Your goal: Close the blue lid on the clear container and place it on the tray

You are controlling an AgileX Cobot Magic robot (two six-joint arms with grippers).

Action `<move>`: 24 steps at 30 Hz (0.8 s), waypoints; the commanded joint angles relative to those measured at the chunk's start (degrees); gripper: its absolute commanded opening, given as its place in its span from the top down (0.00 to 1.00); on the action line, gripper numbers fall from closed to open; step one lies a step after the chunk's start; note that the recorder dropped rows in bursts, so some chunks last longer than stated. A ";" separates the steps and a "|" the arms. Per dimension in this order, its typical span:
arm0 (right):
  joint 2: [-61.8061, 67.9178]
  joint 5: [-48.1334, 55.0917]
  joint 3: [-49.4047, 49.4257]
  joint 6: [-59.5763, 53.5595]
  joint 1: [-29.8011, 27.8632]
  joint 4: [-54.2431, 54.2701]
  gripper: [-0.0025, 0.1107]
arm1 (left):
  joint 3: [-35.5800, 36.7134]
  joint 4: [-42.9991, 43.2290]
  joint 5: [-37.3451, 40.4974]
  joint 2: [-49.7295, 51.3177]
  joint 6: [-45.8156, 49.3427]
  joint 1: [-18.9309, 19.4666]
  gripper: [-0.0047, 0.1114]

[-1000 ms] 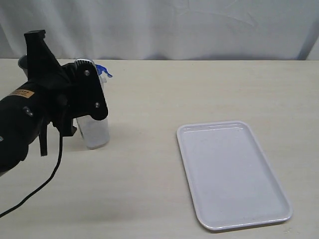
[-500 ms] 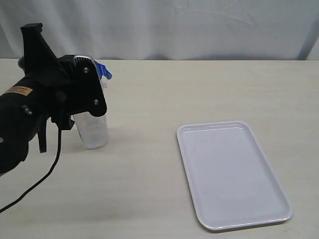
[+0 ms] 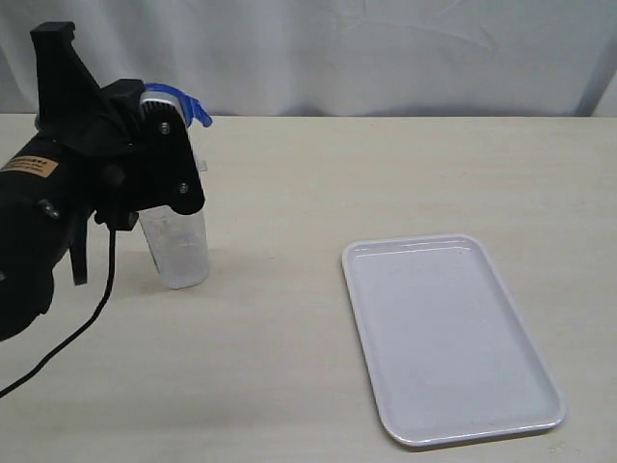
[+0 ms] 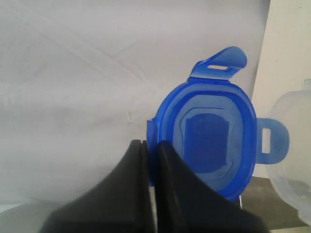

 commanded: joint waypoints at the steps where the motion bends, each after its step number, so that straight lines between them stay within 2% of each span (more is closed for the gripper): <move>1: -0.14 -0.39 0.08 0.06 -0.20 -0.03 0.94 | 0.04 2.72 -2.41 -1.70 -0.23 -0.44 0.96; 3: -0.14 -0.39 0.08 0.06 -0.20 -0.03 0.94 | 0.04 3.53 -2.75 -1.70 -0.23 0.12 0.96; 7: -0.14 -0.39 0.08 0.06 -0.20 -0.03 0.94 | 0.04 6.68 4.44 -1.45 -4.42 3.89 0.96; 15: -0.14 -0.39 0.08 0.06 -0.20 -0.03 0.94 | -0.81 14.68 6.24 -1.45 -11.15 10.93 0.96; 24: -0.14 -0.39 0.08 0.06 -0.20 -0.03 0.94 | -5.65 14.98 13.88 1.89 -14.78 12.24 0.96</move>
